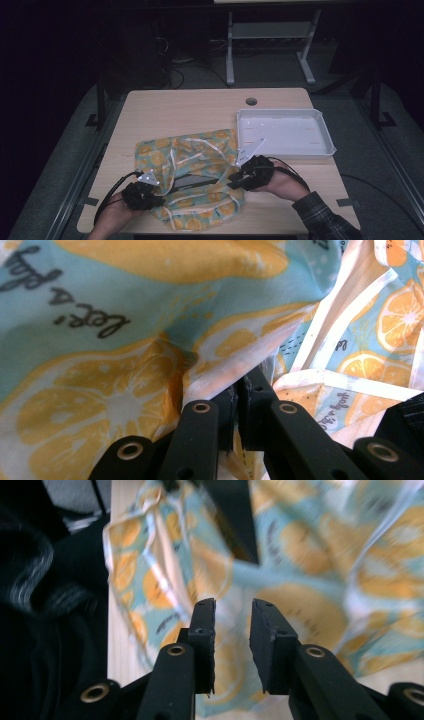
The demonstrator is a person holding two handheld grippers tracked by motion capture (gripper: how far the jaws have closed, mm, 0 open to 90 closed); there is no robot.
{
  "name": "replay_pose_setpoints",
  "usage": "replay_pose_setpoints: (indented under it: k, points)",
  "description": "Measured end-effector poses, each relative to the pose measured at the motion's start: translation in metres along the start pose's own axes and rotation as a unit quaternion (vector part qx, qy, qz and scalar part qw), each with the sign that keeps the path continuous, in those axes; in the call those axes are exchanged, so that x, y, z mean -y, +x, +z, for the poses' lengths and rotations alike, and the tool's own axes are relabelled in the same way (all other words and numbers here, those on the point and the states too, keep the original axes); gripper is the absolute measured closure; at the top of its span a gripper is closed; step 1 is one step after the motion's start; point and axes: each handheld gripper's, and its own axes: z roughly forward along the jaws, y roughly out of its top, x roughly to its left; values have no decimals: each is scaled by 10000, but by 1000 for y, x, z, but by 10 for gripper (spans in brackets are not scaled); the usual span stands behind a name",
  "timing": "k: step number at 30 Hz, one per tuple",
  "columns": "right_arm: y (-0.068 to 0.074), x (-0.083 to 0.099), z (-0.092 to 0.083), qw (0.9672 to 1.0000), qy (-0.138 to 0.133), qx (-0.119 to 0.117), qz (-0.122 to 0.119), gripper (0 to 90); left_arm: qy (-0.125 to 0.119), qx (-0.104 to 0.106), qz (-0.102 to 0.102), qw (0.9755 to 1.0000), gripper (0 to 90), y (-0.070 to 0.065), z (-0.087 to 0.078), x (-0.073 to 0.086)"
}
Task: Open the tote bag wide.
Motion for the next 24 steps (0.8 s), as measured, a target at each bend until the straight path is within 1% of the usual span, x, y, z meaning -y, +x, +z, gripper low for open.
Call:
replay_pose_setpoints:
  k: [1,2,5,6,8,9,10,11,14,17,20,22,24]
  points:
    - [-1,-3,0,10000,-25,47,7,705,-32,6,-49,10000,857,0,0,0]
    - [-2,-6,0,9999,-47,92,25,704,17,35,-41,10000,857,0,0,0]
    - [-5,-18,3,9998,-139,135,1,706,-11,-2,1,10000,856,1,0,0]
    - [-6,-22,4,9997,-177,149,-3,710,-31,1,-18,10000,857,0,0,0]
    - [-7,-30,7,9996,-232,169,-45,716,-4,24,-6,10000,856,1,0,0]
    - [-8,-34,10,9995,-243,183,-112,718,21,31,17,10000,856,1,-1,0]
    - [-8,-38,13,9995,-218,176,-111,722,19,30,23,10000,856,1,-1,0]
    - [-9,-42,17,9994,-208,189,-197,726,-1,23,25,10000,855,1,0,0]
    - [-12,-52,30,9993,-178,183,-274,734,-6,19,23,10000,855,1,0,0]
    - [-14,-59,43,9991,-42,202,-373,746,-5,45,19,10000,855,1,0,0]
    - [-15,-62,55,9987,117,201,-452,749,0,63,14,10000,855,2,-1,1]
    - [-14,-60,59,9983,200,233,-486,749,-11,62,11,10000,855,2,-1,1]
    - [-13,-58,61,9981,228,239,-518,749,-10,69,8,10000,855,2,-1,1]
